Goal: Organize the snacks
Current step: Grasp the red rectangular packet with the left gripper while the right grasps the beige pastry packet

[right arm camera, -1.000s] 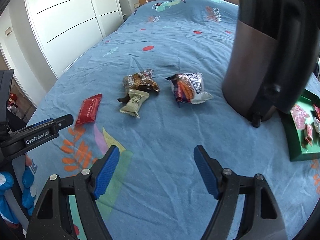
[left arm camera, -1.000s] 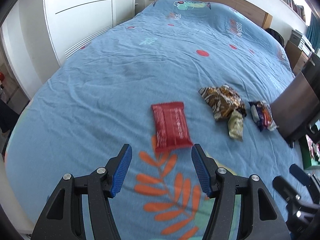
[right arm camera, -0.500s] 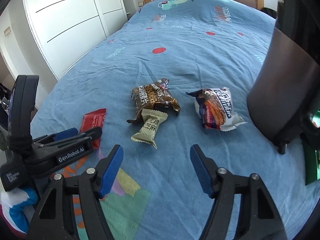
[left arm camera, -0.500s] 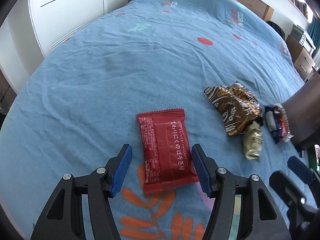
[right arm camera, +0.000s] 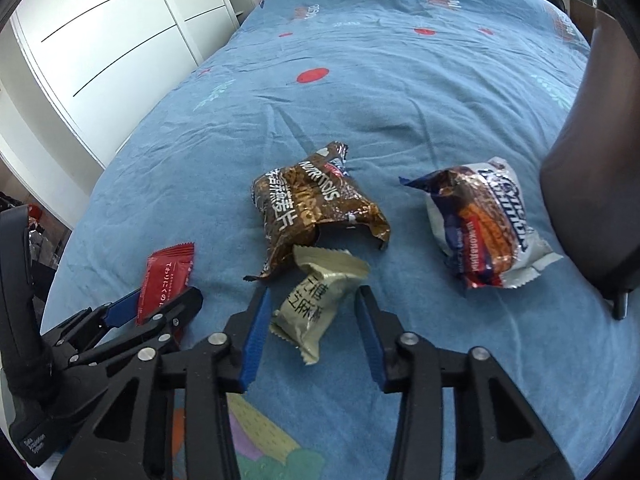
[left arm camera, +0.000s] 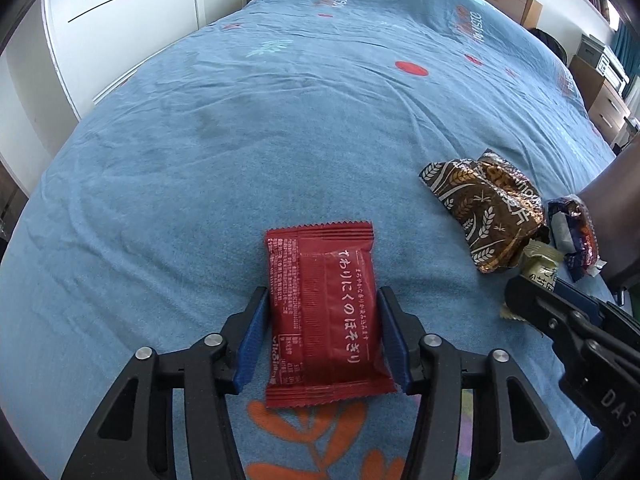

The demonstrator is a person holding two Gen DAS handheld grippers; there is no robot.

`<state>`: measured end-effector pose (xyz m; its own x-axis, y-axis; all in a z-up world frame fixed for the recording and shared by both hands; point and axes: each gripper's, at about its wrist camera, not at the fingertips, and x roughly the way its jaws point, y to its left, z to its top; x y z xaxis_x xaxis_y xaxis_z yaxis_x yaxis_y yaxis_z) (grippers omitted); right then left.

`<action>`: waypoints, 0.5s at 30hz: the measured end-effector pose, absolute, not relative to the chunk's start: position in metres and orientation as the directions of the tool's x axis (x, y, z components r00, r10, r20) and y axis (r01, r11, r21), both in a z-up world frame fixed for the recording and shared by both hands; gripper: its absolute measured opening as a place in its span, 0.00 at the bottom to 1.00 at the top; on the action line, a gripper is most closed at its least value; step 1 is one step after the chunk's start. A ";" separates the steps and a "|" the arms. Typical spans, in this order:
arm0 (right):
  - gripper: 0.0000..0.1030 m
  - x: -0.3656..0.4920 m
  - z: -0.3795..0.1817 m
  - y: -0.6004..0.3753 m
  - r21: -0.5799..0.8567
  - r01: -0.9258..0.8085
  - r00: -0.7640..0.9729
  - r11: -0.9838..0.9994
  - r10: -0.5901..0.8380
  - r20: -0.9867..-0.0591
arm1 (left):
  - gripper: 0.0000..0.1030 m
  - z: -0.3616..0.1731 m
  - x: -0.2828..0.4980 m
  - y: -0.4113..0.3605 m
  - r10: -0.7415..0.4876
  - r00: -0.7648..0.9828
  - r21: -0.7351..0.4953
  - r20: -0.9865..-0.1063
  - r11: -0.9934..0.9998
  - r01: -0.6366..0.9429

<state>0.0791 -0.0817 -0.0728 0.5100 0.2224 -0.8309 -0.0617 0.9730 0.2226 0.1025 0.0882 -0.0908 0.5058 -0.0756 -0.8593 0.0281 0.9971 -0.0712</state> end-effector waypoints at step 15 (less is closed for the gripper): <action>0.99 0.075 -0.075 -0.081 0.246 -0.120 0.503 0.962 0.272 -0.820 | 0.36 -0.092 0.104 0.077 -0.057 0.513 -0.039 -0.857 0.998 0.046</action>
<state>0.0752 -0.0813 -0.0747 0.5026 0.2725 -0.8204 -0.1195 0.9618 0.2462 0.1041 0.0770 -0.0916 0.5126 -0.0570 -0.8568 0.0461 0.9982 -0.0388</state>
